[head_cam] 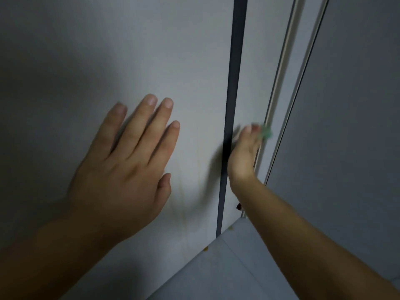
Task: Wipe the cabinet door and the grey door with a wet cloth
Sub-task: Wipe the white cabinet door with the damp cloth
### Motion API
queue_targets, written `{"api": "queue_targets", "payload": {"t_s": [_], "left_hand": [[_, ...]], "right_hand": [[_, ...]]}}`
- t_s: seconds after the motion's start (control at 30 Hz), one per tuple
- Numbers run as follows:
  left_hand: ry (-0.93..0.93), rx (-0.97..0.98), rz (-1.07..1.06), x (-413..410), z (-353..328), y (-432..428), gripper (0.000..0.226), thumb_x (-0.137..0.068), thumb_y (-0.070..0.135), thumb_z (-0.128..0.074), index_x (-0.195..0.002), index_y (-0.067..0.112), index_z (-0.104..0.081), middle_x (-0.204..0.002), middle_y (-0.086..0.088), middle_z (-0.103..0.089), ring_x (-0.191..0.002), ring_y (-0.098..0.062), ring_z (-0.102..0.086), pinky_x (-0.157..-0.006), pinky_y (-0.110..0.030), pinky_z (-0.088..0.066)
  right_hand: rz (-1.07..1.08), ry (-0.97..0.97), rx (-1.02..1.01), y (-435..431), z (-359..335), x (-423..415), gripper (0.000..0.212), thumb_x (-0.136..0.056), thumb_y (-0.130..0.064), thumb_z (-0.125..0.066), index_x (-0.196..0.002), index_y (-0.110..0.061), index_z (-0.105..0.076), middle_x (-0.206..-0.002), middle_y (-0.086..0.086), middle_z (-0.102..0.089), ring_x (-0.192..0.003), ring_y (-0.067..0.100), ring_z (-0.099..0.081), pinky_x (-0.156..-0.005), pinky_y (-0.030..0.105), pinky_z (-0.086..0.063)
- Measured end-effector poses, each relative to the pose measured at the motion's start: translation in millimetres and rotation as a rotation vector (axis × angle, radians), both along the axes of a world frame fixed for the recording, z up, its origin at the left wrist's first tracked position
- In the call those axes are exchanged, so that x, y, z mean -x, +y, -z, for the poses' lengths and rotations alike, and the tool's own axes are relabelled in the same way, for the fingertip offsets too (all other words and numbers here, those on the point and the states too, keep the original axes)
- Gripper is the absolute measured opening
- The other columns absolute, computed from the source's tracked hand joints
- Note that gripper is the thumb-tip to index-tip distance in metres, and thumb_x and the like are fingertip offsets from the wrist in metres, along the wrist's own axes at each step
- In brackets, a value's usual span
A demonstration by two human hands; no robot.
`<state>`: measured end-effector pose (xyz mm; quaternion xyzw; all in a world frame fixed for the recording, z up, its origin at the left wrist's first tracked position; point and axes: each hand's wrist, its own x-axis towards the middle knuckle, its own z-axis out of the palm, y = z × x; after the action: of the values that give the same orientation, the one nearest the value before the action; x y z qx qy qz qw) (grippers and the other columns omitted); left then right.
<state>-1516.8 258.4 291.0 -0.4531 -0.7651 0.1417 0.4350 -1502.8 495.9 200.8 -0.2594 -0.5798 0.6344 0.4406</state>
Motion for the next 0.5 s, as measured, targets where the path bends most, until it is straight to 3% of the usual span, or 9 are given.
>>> {"api": "queue_targets", "payload": {"t_s": [0.03,0.1,0.17,0.27,0.37,0.43,0.5], "left_hand": [[-0.002,-0.011,0.009,0,2,1,0.077,-0.091,0.039,-0.045,-0.157,0.001,-0.032,-0.169,-0.022,-0.013,-0.157,-0.04,-0.01,-0.126,-0.059,-0.005],[-0.005,-0.034,0.026,0,4,2,0.076,-0.092,0.039,-0.044,-0.157,0.001,-0.033,-0.169,-0.022,-0.014,-0.157,-0.041,-0.011,-0.126,-0.06,-0.007],[-0.001,-0.045,0.036,0,6,2,0.075,-0.092,0.039,-0.044,-0.156,0.001,-0.034,-0.168,-0.022,-0.015,-0.156,-0.041,-0.012,-0.126,-0.06,-0.007],[0.005,-0.024,0.048,0,12,1,0.073,-0.093,0.039,-0.044,-0.155,0.001,-0.036,-0.168,-0.022,-0.017,-0.156,-0.04,-0.013,-0.125,-0.061,-0.007],[-0.014,0.059,0.043,0,19,3,0.074,-0.094,0.038,-0.042,-0.156,0.0,-0.033,-0.169,-0.022,-0.014,-0.157,-0.04,-0.011,-0.126,-0.06,-0.006],[-0.011,0.071,0.047,0,24,2,0.073,-0.094,0.038,-0.042,-0.156,0.0,-0.032,-0.169,-0.022,-0.014,-0.157,-0.039,-0.011,-0.126,-0.059,-0.007],[-0.004,0.058,0.058,0,25,2,0.072,-0.093,0.036,-0.042,-0.155,0.0,-0.034,-0.168,-0.023,-0.015,-0.157,-0.04,-0.013,-0.126,-0.059,-0.008]], "right_hand": [[0.014,0.048,-0.117,0,-12,1,0.065,-0.107,-0.051,-0.02,-0.162,-0.026,0.002,-0.17,-0.01,0.008,-0.152,-0.001,-0.002,-0.121,0.018,-0.002],[0.041,0.038,-0.307,-6,-11,5,0.063,-0.106,-0.05,-0.017,-0.161,-0.028,0.004,-0.169,-0.009,0.014,-0.153,0.0,0.009,-0.126,0.026,0.005],[0.097,0.034,-0.334,-12,28,10,0.061,-0.108,-0.046,-0.019,-0.16,-0.03,0.009,-0.169,-0.007,0.017,-0.155,0.005,0.011,-0.127,0.035,0.006],[0.093,0.033,-0.033,-31,110,7,0.062,-0.11,-0.034,-0.025,-0.16,-0.025,0.01,-0.17,-0.007,0.012,-0.156,0.004,0.0,-0.124,0.024,0.002],[0.014,-0.195,0.386,-41,143,1,0.057,-0.112,-0.033,-0.023,-0.161,-0.018,0.002,-0.17,-0.004,0.008,-0.156,0.011,0.009,-0.121,0.025,0.009],[0.066,-0.194,0.298,-47,129,3,0.058,-0.111,-0.039,-0.023,-0.161,-0.018,-0.001,-0.17,-0.003,0.007,-0.156,0.012,0.011,-0.125,0.032,0.009],[0.103,-0.112,-0.028,-65,94,6,0.066,-0.105,-0.05,-0.021,-0.16,-0.022,0.003,-0.169,-0.004,0.013,-0.155,0.01,0.015,-0.126,0.033,0.01]]}}
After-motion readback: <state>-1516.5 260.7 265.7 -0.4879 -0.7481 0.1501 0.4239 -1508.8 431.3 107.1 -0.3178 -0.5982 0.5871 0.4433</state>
